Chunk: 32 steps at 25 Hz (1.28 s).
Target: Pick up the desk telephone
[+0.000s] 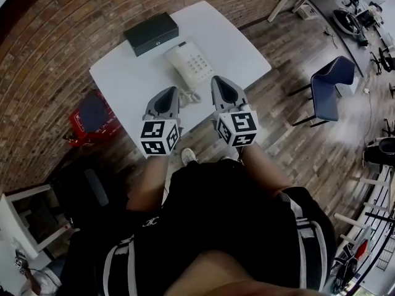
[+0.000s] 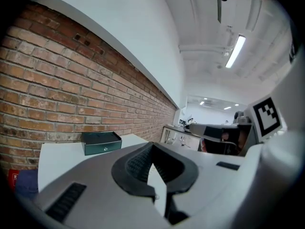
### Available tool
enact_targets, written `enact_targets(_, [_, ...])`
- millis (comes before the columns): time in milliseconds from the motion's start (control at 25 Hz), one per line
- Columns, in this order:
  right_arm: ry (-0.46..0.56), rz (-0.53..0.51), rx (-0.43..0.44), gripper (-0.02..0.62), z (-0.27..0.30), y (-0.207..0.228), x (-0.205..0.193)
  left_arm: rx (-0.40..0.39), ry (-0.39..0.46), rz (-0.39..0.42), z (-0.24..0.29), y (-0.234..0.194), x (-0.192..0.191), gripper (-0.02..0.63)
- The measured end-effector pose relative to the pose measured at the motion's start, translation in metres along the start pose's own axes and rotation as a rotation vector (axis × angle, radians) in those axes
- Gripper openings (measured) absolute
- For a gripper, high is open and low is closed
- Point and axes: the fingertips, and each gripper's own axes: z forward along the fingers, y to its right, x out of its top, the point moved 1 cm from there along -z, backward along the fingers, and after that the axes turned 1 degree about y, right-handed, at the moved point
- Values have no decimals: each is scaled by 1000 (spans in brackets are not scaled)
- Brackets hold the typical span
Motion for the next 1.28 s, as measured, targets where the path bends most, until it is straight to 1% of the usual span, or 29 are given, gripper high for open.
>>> enact_targets(240, [-13,-12,22,-2,10,3,-2,26,-1,-17,2,-8,-5,-2])
enact_targets(440, [-6,-21,67,-2,20,10,-2,76,8,-22,10,-15,-4,-2])
enact_targets(600, [-12,-11,113,-2,31,24,-7,110,15,-33,19,-10,-4,-2])
enact_targets(720, [-19,-6,156,-2,45,36,-8,140,21,-63,28,-8,-3,-2])
enact_targets(840, [-26,-12,193,-2,60,46,-8,173,15,-71,37,-8,-1,0])
enact_targets(1000, [-43,3,235,-2,83,55,-13,228,0,-75,47,-17,-1,-2])
enact_targets(1280, [-91,7,303,-2,123,68,-22,293,-18,-102,67,-38,-4,0])
